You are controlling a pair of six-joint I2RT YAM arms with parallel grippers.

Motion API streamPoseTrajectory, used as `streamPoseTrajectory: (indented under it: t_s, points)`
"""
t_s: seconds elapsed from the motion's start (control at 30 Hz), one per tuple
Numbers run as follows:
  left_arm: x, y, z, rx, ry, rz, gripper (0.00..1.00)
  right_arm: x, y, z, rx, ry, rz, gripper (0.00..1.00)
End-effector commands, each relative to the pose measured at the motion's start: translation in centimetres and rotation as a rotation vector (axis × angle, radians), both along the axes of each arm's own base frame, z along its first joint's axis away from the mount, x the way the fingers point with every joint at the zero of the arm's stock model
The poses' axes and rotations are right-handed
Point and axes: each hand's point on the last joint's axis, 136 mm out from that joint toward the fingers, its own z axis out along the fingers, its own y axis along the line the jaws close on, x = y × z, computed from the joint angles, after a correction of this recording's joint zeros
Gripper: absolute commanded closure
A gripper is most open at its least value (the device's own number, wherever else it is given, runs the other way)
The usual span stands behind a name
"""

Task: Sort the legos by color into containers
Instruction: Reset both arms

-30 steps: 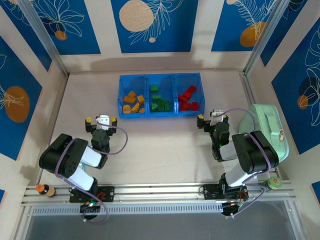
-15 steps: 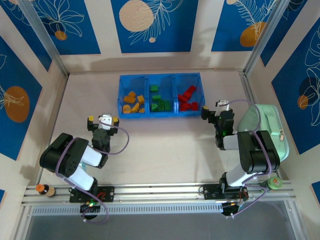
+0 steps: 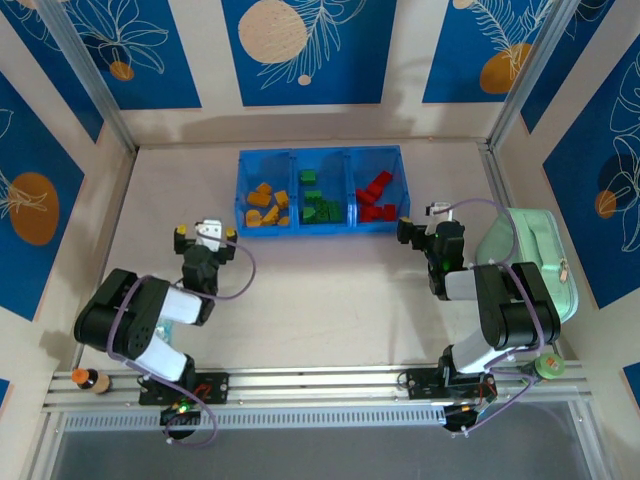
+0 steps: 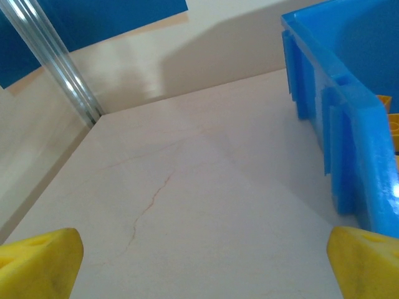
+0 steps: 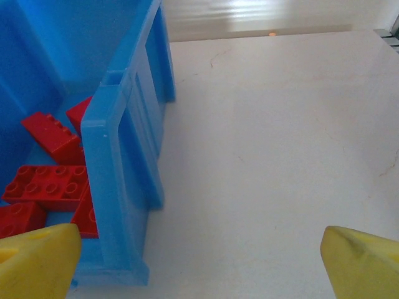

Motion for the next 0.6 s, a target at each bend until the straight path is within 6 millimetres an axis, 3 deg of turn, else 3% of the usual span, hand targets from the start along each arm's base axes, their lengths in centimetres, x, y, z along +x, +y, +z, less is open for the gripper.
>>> streamPoseTrajectory:
  t_s: [0.0, 0.13, 0.23, 0.57]
  points:
    - [1.2, 0.0, -0.5, -0.059, 0.069, -0.025, 0.0, -0.3, 0.4, 0.4, -0.018, -0.024, 0.017, 0.01]
    - [2.7, 1.8, -2.0, -0.188, 0.165, -0.027, 0.0, -0.3, 0.5, 0.4, -0.02, -0.028, 0.019, 0.01]
    - [1.9, 2.0, -2.7, -0.218, 0.13, -0.045, 0.0, -0.3, 0.4, 0.4, -0.021, -0.028, 0.018, 0.01]
    - [1.1, 2.5, -1.9, -0.208, 0.054, -0.019, 0.0, -0.2, 0.2, 0.3, -0.015, -0.018, 0.006, 0.01]
